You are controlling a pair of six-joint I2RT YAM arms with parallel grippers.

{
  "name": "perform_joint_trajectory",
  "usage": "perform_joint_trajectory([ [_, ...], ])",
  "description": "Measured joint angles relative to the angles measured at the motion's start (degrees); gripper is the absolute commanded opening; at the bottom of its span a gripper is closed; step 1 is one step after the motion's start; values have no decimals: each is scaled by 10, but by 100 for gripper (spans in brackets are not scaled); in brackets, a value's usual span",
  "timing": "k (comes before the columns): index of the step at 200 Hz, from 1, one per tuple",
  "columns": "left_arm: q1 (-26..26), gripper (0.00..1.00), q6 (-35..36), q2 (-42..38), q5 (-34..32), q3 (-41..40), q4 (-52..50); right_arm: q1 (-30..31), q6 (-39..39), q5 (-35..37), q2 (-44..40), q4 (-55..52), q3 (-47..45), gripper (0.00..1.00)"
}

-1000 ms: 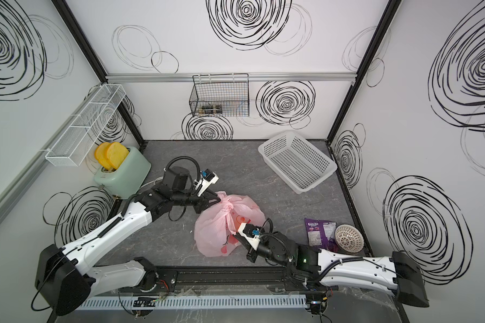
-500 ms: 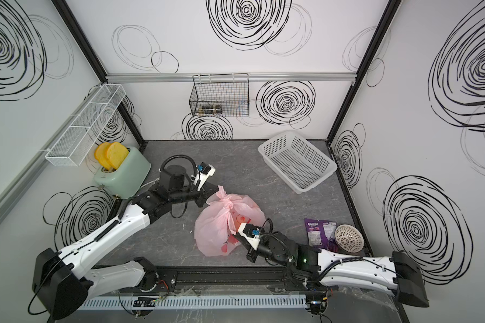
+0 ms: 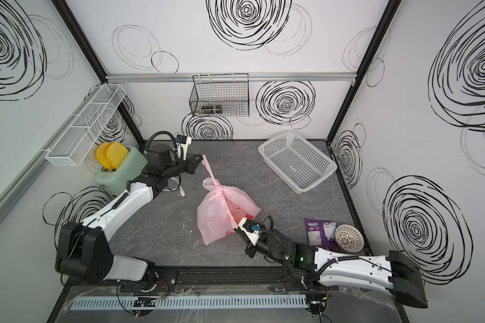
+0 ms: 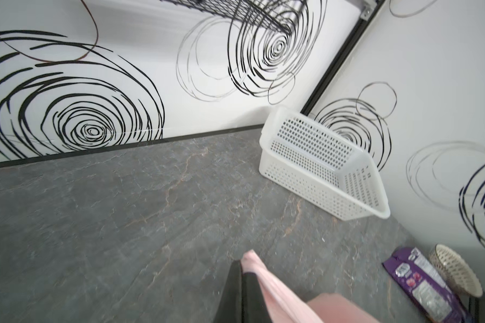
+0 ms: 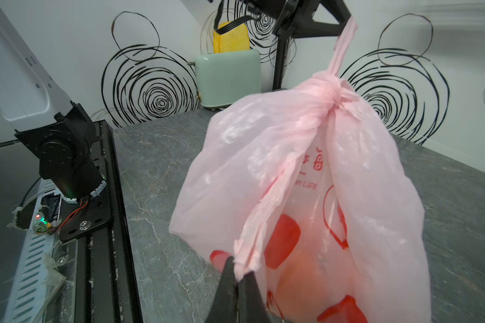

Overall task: Place the oranges into plastic bags & tie knots
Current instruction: Tie the plastic bag at the center of the board.

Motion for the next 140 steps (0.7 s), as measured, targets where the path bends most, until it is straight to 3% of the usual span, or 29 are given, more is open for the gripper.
perform_joint_trajectory([
  [43,19,0,-15,191,83,202,-30,-11,16,32,2,9,0,0],
  [68,20,0,-18,248,113,244,-37,-11,23,47,-3,3,0,0],
  [70,20,0,-18,251,115,245,-37,-11,24,48,-3,2,0,4],
  [78,22,18,-19,261,122,245,-37,-11,25,50,-4,-3,0,33],
  [84,23,40,-19,267,114,245,-31,-11,30,46,-6,-10,0,52],
  [94,35,80,-19,274,92,244,3,-2,32,31,-10,-34,0,69],
  [101,49,100,-20,274,84,238,22,3,32,24,-10,-55,3,76],
  [116,82,96,-20,262,74,219,62,-13,36,9,-10,-112,26,84],
  [140,114,96,-11,217,47,167,74,-92,50,-16,-13,-167,84,86],
])
